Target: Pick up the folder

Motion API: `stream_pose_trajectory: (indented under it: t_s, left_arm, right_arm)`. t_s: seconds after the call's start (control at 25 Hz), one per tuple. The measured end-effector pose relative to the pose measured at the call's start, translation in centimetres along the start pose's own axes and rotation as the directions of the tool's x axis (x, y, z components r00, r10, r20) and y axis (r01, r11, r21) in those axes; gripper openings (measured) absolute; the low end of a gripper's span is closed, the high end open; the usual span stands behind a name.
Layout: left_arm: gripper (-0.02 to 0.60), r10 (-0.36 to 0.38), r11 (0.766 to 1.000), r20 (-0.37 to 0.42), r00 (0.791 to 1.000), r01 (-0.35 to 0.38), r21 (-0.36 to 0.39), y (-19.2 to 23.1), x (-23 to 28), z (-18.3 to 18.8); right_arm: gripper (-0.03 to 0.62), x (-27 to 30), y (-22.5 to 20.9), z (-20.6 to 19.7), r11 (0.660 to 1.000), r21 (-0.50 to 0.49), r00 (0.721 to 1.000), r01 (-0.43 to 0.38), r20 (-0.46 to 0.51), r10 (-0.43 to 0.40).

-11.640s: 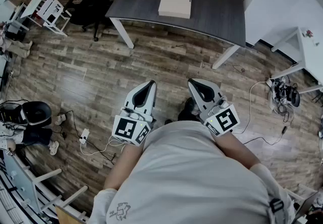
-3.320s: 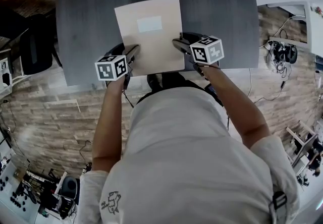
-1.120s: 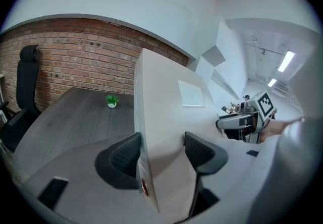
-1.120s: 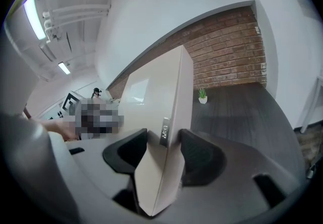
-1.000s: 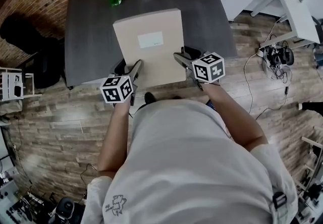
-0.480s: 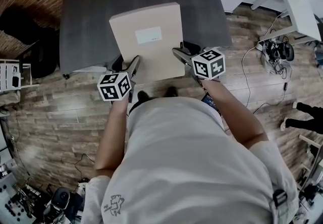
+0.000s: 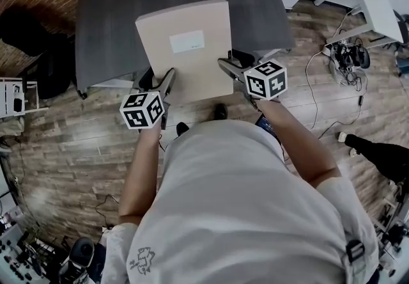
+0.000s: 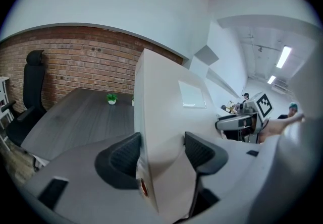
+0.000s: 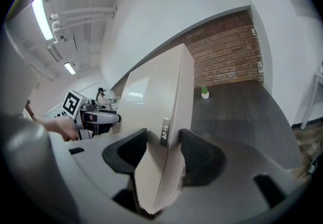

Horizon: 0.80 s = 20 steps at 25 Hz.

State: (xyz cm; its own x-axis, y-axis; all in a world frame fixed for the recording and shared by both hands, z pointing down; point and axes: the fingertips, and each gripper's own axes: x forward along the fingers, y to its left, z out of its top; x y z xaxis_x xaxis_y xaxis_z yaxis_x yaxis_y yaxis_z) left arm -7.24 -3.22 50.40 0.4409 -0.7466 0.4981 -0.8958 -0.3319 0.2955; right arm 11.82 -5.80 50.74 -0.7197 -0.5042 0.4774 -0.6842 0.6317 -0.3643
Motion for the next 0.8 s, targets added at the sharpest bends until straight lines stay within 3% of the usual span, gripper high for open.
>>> stream_pose_trajectory:
  t_s: [0.8]
  left_arm:
    - [0.285, -0.015, 1.0, 0.051, 0.999, 0.014, 0.011, 7.6, -11.2, -0.6]
  right_arm:
    - [0.215, 3.6, 13.1, -0.1, 1.0, -0.024, 0.999, 0.009, 0.039, -0.008]
